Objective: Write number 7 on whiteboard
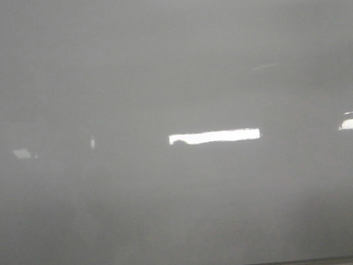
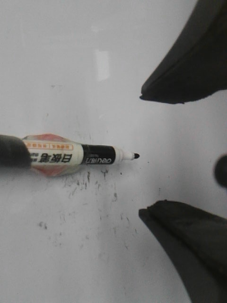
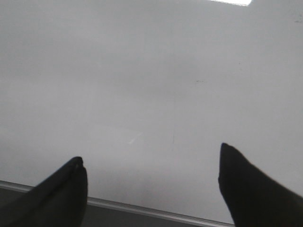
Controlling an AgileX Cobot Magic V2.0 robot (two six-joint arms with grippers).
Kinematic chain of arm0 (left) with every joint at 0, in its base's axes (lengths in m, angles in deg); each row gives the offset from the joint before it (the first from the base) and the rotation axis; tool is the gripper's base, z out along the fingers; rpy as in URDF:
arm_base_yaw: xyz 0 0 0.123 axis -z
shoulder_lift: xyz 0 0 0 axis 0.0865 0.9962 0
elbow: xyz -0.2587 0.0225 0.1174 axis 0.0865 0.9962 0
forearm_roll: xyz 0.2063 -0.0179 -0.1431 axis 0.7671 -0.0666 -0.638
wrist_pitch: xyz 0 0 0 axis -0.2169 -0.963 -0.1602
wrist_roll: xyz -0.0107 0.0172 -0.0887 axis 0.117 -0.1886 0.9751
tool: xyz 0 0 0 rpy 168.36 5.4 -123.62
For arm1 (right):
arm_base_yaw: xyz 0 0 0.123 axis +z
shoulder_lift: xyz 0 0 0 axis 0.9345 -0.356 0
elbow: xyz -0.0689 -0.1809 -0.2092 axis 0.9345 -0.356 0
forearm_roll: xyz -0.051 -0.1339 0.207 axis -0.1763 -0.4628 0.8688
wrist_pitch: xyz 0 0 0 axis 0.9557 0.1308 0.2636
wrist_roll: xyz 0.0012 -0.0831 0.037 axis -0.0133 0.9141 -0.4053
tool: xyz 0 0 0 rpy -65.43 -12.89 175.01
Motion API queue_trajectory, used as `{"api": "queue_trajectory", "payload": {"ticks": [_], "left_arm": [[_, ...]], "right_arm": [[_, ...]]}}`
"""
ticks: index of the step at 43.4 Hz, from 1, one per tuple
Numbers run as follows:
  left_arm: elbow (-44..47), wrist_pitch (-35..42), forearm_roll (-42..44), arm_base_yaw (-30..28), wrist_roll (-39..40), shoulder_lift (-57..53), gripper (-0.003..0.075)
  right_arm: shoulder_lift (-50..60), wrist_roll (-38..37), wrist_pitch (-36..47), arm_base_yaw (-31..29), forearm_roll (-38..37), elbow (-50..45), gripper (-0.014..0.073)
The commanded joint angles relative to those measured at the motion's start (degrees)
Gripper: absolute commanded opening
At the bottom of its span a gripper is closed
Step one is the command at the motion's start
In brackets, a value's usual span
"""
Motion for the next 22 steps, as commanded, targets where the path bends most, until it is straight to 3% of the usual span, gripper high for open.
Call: {"api": "queue_trajectory", "payload": {"ticks": [1,22], "left_arm": [[-1.99,6.95,-0.57,0.74,0.11,1.74,0.0415],[-1.99,19.61,0.78,0.74,0.11,10.13,0.0415]], "right_arm": [[-0.35,0.52,4.14,0.01,-0.18,1.42,0.0591],[-0.35,0.52,4.14,0.01,-0.18,1.42,0.0591]]}}
